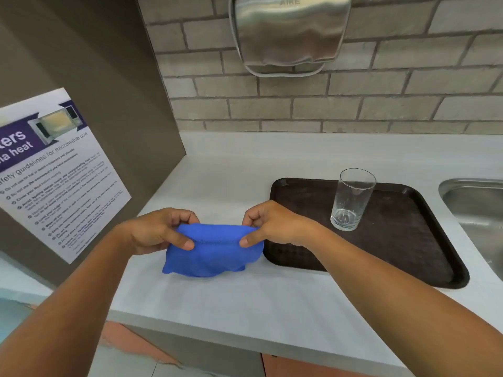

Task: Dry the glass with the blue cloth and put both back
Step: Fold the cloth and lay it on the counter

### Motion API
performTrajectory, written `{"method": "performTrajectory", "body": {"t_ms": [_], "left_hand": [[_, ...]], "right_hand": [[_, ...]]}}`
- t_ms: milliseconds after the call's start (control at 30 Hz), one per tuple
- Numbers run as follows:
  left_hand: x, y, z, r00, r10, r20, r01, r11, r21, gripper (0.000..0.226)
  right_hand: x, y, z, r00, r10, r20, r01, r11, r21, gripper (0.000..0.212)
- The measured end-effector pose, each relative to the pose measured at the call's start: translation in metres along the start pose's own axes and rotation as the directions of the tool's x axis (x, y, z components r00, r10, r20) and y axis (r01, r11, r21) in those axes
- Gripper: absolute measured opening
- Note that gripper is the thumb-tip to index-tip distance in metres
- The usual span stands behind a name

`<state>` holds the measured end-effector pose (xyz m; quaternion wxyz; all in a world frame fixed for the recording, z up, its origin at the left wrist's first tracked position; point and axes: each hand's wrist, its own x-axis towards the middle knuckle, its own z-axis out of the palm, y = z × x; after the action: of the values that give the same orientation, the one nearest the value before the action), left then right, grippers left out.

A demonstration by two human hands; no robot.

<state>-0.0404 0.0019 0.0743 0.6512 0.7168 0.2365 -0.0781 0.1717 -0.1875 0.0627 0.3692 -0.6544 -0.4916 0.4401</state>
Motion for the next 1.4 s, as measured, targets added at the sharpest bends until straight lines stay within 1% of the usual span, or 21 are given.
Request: {"method": "performTrajectory", "body": {"t_ms": [67, 100, 133, 167, 200, 267, 367, 467, 533, 667, 867, 967, 1033, 1067, 1133, 1167, 1200, 1233, 1300, 1333, 1400], "left_hand": [[-0.007, -0.001, -0.011, 0.994, -0.014, 0.108, 0.021, 0.998, -0.066, 0.031], [-0.009, -0.002, -0.016, 0.99, -0.014, 0.139, 0.029, 0.993, -0.111, 0.035], [-0.009, -0.004, -0.021, 0.99, -0.011, 0.143, 0.032, 0.989, -0.145, 0.039], [-0.007, -0.006, -0.026, 0.994, -0.007, 0.113, 0.026, 0.986, -0.164, 0.04], [-0.002, -0.008, -0.029, 0.999, -0.004, 0.05, 0.012, 0.985, -0.173, 0.039], [0.013, -0.015, -0.033, 0.989, -0.024, -0.145, -0.004, 0.981, -0.194, 0.037], [0.042, -0.028, -0.035, 0.901, -0.092, -0.425, -0.01, 0.973, -0.231, 0.029], [0.065, -0.039, -0.038, 0.801, -0.132, -0.584, 0.002, 0.976, -0.217, 0.026], [0.076, -0.043, -0.04, 0.752, -0.108, -0.651, -0.012, 0.984, -0.176, 0.026], [0.098, -0.046, -0.038, 0.654, -0.029, -0.756, -0.012, 0.999, -0.049, 0.025], [0.123, -0.062, -0.036, 0.598, 0.102, -0.795, 0.04, 0.987, 0.157, 0.025], [0.127, -0.07, -0.034, 0.614, 0.174, -0.77, 0.103, 0.949, 0.297, 0.025], [0.126, -0.072, -0.03, 0.639, 0.225, -0.736, 0.164, 0.895, 0.416, 0.016], [0.124, -0.074, -0.029, 0.641, 0.268, -0.72, 0.198, 0.848, 0.492, 0.013], [0.121, -0.077, -0.023, 0.63, 0.407, -0.662, 0.222, 0.722, 0.655, 0.027], [0.119, -0.077, -0.018, 0.638, 0.471, -0.609, 0.194, 0.667, 0.72, 0.035], [0.119, -0.078, -0.013, 0.672, 0.502, -0.545, 0.161, 0.619, 0.769, 0.042], [0.119, -0.078, -0.006, 0.724, 0.488, -0.487, 0.14, 0.587, 0.797, 0.048], [0.123, -0.084, 0.005, 0.828, 0.362, -0.428, 0.179, 0.553, 0.814, 0.059], [0.126, -0.088, 0.01, 0.854, 0.298, -0.425, 0.224, 0.527, 0.82, 0.063], [0.13, -0.094, 0.016, 0.869, 0.238, -0.434, 0.288, 0.47, 0.834, 0.065]], "right_hand": [[-0.001, -0.005, -0.002, 0.996, 0.003, 0.092, -0.003, 1.0, 0.002, 0.015], [0.001, -0.007, -0.003, 0.994, 0.009, 0.112, -0.009, 1.0, 0.002, 0.015], [0.004, -0.009, -0.005, 0.994, 0.018, 0.108, -0.018, 1.0, -0.003, 0.016], [0.008, -0.009, -0.007, 0.997, 0.03, 0.078, -0.03, 1.0, -0.006, 0.018], [0.015, -0.008, -0.008, 0.999, 0.044, 0.027, -0.044, 0.999, 0.003, 0.02], [0.032, 0.0, -0.008, 0.99, 0.091, -0.107, -0.087, 0.995, 0.047, 0.025], [0.058, 0.019, -0.004, 0.953, 0.124, -0.277, -0.124, 0.992, 0.017, 0.03], [0.078, 0.035, -0.002, 0.929, 0.104, -0.356, -0.13, 0.99, -0.05, 0.035], [0.087, 0.041, -0.001, 0.915, 0.107, -0.389, -0.152, 0.985, -0.085, 0.04], [0.104, 0.048, 0.001, 0.896, 0.111, -0.431, -0.203, 0.963, -0.175, 0.035], [0.117, 0.059, 0.007, 0.882, 0.113, -0.458, -0.261, 0.926, -0.274, 0.035], [0.118, 0.062, 0.011, 0.912, 0.101, -0.398, -0.285, 0.853, -0.437, 0.033], [0.117, 0.063, 0.014, 0.938, 0.039, -0.344, -0.258, 0.74, -0.621, 0.029], [0.115, 0.063, 0.016, 0.949, -0.005, -0.315, -0.23, 0.672, -0.704, 0.03], [0.112, 0.066, 0.019, 0.967, -0.059, -0.246, -0.167, 0.582, -0.796, 0.04], [0.111, 0.068, 0.021, 0.978, -0.054, -0.2, -0.136, 0.562, -0.816, 0.049], [0.109, 0.07, 0.022, 0.989, -0.023, -0.149, -0.112, 0.551, -0.827, 0.06], [0.107, 0.073, 0.023, 0.994, 0.029, -0.106, -0.105, 0.542, -0.834, 0.071], [0.104, 0.076, 0.026, 0.991, 0.114, -0.069, -0.118, 0.521, -0.845, 0.085], [0.103, 0.077, 0.027, 0.989, 0.131, -0.069, -0.127, 0.513, -0.849, 0.088], [0.102, 0.077, 0.029, 0.986, 0.144, -0.081, -0.143, 0.505, -0.851, 0.09]]}}
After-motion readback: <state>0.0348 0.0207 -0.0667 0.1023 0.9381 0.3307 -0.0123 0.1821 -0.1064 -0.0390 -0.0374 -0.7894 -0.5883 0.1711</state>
